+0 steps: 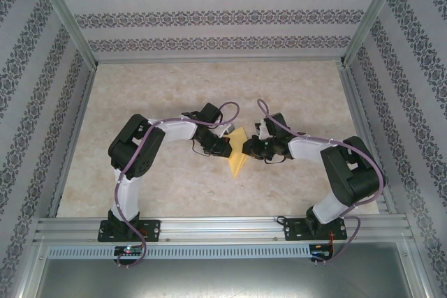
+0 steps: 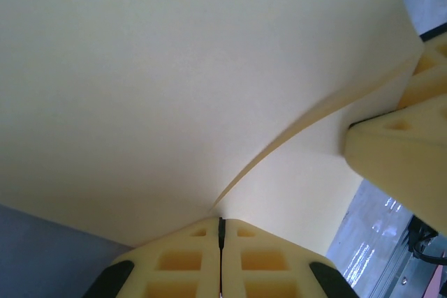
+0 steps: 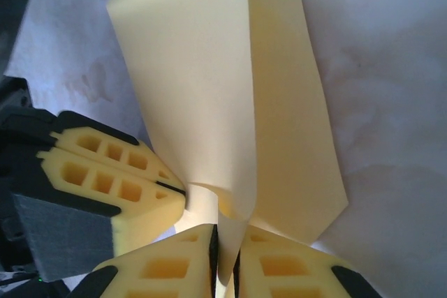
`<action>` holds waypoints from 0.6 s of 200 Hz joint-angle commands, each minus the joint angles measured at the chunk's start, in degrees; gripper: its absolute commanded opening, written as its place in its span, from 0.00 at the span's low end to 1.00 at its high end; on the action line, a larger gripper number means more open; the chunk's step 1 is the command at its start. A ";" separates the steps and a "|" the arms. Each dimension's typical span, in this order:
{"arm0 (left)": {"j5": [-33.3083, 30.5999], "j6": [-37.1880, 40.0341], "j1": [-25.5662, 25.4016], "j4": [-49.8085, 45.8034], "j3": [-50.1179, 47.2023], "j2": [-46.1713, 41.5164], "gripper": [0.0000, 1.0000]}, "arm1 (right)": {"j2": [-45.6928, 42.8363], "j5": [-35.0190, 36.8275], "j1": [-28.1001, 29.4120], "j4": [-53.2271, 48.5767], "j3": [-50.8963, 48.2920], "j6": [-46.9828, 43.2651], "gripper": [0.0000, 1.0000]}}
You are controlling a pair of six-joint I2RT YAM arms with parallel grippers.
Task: Fold a paper plane with a square sheet of paper (pick it up from the middle)
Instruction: Fourth fold the wing at the center of the table.
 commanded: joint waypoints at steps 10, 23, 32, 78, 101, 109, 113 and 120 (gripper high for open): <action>-8.68 1.33 -0.11 -5.46 -2.48 5.34 0.08 | -0.98 4.80 1.13 -4.58 0.91 -2.72 0.11; -8.68 1.37 -0.15 -5.55 -2.51 5.34 0.08 | -1.06 6.11 1.62 -5.61 1.43 -3.02 0.09; -8.72 1.40 -0.10 -5.64 -2.43 5.33 0.08 | -1.33 7.06 2.09 -6.31 1.81 -3.17 0.09; -8.81 1.68 -0.12 -6.08 -2.12 5.46 0.08 | -0.71 9.33 4.01 -8.20 4.42 -3.38 0.07; -8.89 1.77 -0.10 -6.24 -2.07 5.54 0.08 | -0.80 9.76 5.02 -8.81 5.33 -3.32 0.07; -8.97 1.93 -0.10 -6.34 -2.07 5.51 0.08 | -0.99 9.76 5.20 -8.76 5.36 -3.09 0.07; -8.97 1.89 -0.10 -6.41 -2.07 5.47 0.08 | -1.17 9.70 5.36 -8.72 5.40 -3.04 0.08; -9.00 1.94 -0.10 -6.45 -2.09 5.51 0.08 | -1.47 9.53 5.53 -8.72 5.36 -2.87 0.09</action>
